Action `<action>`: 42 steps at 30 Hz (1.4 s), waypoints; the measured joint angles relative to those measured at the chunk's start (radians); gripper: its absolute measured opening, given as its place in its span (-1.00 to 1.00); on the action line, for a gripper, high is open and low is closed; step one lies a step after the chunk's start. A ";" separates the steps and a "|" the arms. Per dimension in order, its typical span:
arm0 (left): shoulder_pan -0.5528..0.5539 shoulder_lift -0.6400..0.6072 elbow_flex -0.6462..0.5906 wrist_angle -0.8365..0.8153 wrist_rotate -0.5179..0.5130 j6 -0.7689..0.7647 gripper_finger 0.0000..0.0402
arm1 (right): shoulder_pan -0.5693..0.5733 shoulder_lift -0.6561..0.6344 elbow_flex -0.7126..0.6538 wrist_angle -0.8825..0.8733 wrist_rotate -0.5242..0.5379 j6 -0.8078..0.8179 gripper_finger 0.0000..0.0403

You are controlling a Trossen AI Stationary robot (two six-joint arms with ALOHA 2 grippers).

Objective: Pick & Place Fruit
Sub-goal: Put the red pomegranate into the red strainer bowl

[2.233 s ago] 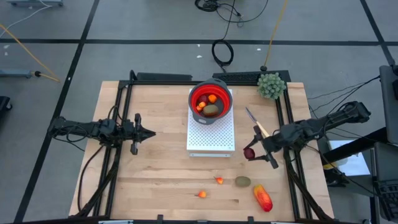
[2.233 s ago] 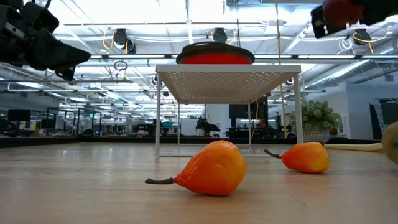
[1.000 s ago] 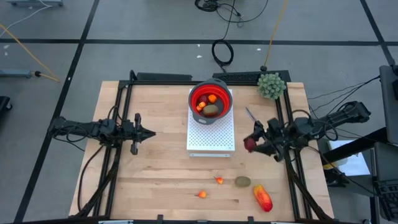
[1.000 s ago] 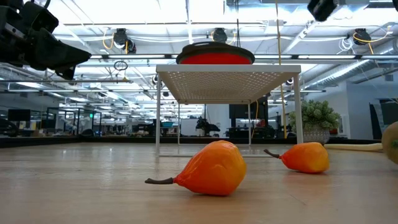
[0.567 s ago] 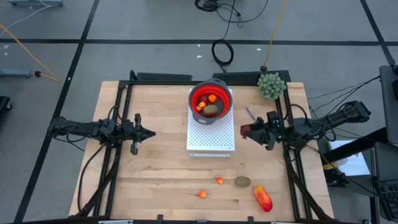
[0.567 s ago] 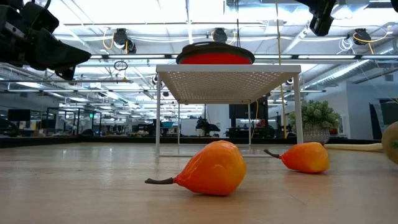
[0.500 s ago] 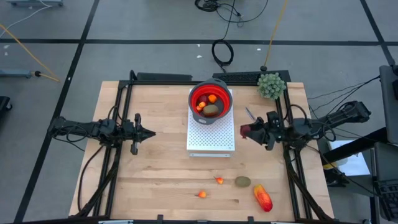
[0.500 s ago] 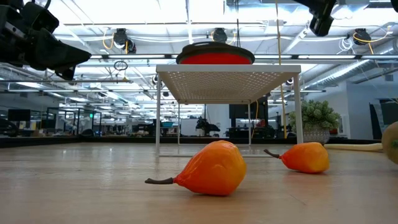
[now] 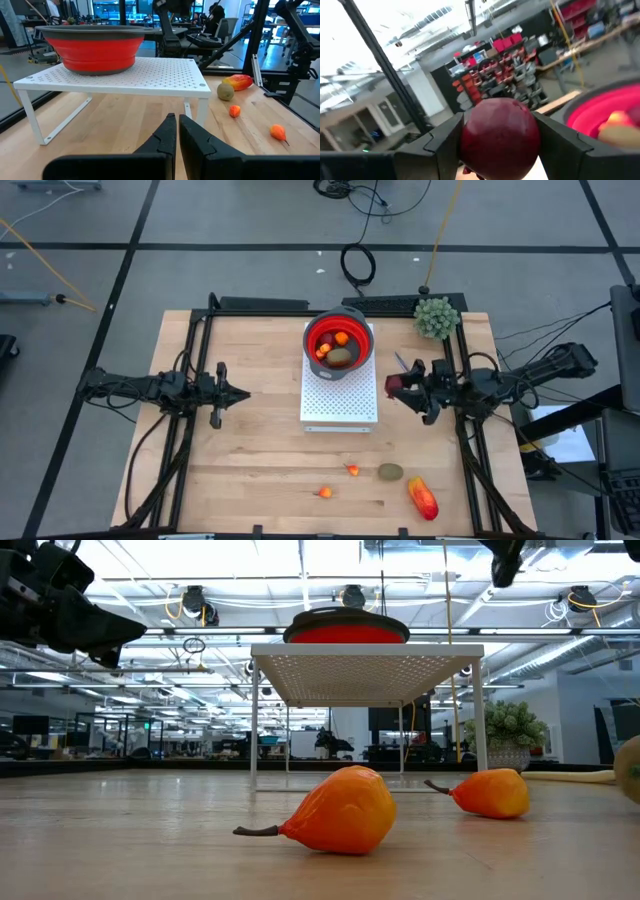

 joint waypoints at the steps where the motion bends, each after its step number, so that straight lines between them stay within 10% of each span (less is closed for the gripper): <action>1: 0.000 0.000 0.000 0.000 0.000 0.001 -0.90 | -0.008 0.010 0.004 0.008 0.000 -0.033 0.06; 31: 0.000 0.000 0.000 0.000 0.000 0.005 -0.90 | -0.413 0.480 0.597 -0.636 -0.006 -0.321 0.06; 42: 0.000 0.000 0.000 0.000 0.000 0.008 -0.90 | -0.528 0.654 0.702 -0.687 -0.174 -0.399 0.06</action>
